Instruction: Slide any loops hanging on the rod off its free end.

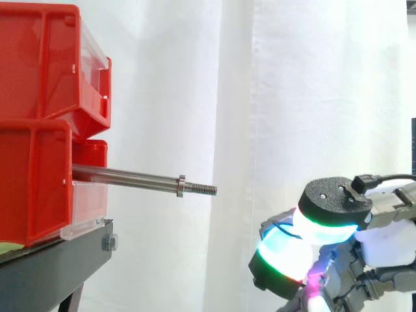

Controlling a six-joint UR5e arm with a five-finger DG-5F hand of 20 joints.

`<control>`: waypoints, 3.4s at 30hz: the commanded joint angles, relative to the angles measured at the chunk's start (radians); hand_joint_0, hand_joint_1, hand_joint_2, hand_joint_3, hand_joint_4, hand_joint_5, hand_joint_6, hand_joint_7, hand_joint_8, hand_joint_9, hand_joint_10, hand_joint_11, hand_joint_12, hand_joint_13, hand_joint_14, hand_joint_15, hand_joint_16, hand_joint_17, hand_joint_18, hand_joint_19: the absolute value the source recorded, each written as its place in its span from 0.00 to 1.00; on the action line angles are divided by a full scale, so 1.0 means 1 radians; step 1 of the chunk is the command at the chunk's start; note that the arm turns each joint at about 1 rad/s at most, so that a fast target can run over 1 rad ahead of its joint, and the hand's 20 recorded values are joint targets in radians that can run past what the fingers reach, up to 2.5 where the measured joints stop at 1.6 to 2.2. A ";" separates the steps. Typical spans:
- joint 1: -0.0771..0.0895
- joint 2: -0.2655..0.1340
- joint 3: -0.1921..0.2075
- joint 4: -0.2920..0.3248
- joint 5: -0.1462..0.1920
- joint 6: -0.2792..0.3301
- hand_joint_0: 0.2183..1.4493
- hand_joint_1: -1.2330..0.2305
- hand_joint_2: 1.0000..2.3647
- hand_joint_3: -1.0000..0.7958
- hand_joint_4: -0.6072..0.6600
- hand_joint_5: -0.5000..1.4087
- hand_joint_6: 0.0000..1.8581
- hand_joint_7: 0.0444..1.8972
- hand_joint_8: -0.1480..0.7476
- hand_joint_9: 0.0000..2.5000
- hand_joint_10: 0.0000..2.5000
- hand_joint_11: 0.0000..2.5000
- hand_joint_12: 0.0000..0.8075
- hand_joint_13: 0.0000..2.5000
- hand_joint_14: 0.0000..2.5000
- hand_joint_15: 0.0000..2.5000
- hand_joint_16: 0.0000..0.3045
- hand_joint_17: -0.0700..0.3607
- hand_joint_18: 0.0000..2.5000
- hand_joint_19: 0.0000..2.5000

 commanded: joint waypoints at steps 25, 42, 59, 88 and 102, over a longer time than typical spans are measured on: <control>0.008 -0.001 0.000 -0.061 0.000 0.086 0.31 0.29 0.01 0.46 0.40 0.21 0.47 0.55 0.45 0.39 0.00 0.12 0.45 0.23 0.00 0.05 0.17 0.43 0.27 0.12; 0.008 -0.001 0.000 -0.066 0.000 0.086 0.31 0.28 0.01 0.43 0.40 0.20 0.47 0.55 0.44 0.38 0.00 0.13 0.41 0.22 0.00 0.05 0.15 0.40 0.25 0.14; 0.017 -0.001 -0.001 -0.074 0.000 0.083 0.22 0.29 0.33 0.51 0.33 0.23 0.47 0.57 0.51 0.46 0.00 0.11 0.49 0.29 0.00 0.05 0.20 0.48 0.33 0.10; 0.021 -0.001 0.000 -0.061 -0.003 0.078 0.24 0.27 0.28 0.49 0.32 0.23 0.47 0.58 0.50 0.48 0.00 0.12 0.49 0.31 0.00 0.07 0.20 0.48 0.34 0.11; 0.020 -0.001 0.000 -0.061 -0.003 0.078 0.29 0.24 0.13 0.53 0.28 0.22 0.48 0.58 0.49 0.46 0.00 0.13 0.47 0.30 0.00 0.07 0.19 0.46 0.33 0.11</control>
